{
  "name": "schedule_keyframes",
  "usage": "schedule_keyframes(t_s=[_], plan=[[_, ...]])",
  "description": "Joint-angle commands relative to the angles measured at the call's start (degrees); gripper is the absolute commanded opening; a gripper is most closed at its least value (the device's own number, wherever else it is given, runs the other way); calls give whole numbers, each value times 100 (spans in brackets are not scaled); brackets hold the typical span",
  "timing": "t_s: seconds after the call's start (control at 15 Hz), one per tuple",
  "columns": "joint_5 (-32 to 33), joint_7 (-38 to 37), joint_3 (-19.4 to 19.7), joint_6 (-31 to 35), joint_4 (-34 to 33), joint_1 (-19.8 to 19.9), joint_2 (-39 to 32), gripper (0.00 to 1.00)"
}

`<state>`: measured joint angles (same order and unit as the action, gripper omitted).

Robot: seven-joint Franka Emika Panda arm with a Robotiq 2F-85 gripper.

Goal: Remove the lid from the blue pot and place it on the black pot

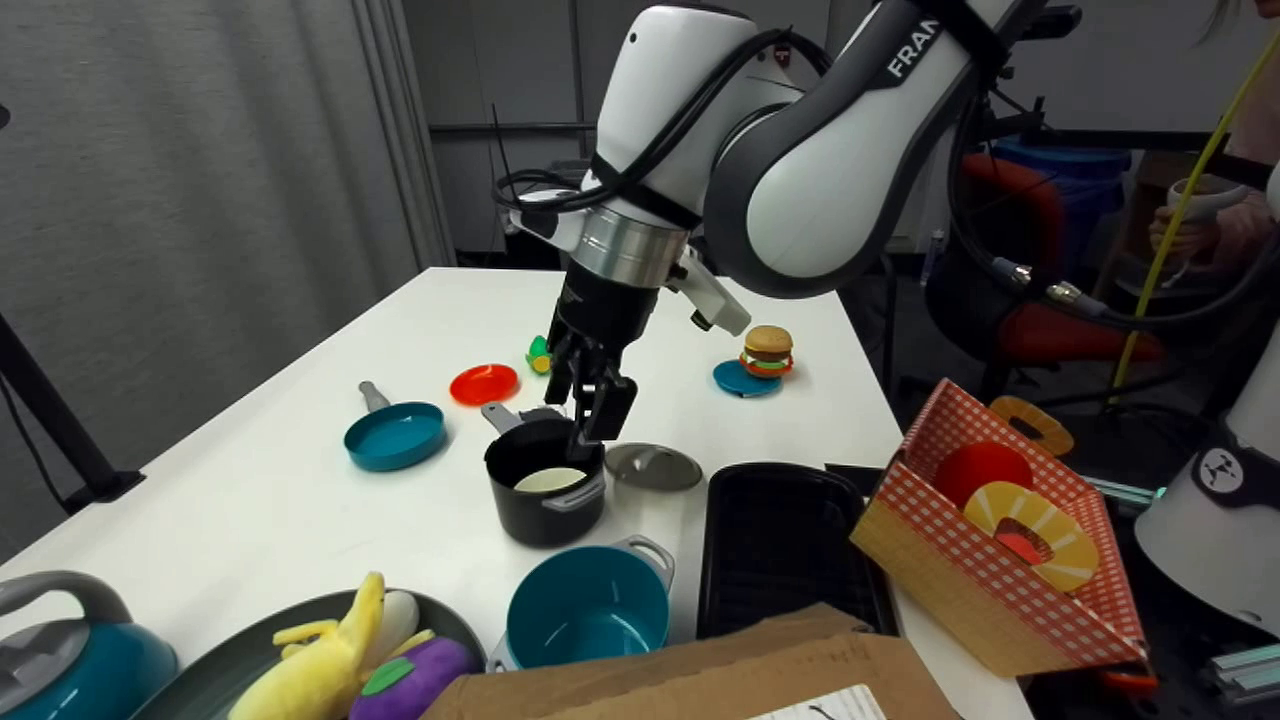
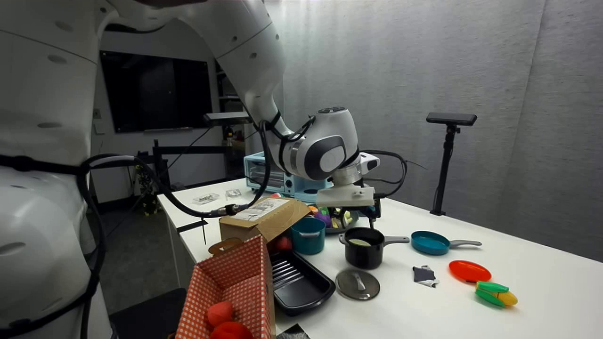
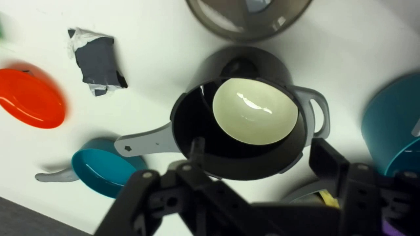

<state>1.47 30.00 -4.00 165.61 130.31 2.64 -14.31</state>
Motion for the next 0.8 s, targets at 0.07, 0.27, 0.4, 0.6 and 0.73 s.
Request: schedule_keyframes(t_s=[0.07,0.27,0.4,0.6,0.73], plan=[[225,-145,-43,-79,27,47,62,100],[227,-148,-45,-80,39,46,70,100],[198,-98,-75,-148,35,66,91,100],[107,-85,-121,-25,5,99,-5,100],[107,-85,-127,-25,5,99,-12,100]])
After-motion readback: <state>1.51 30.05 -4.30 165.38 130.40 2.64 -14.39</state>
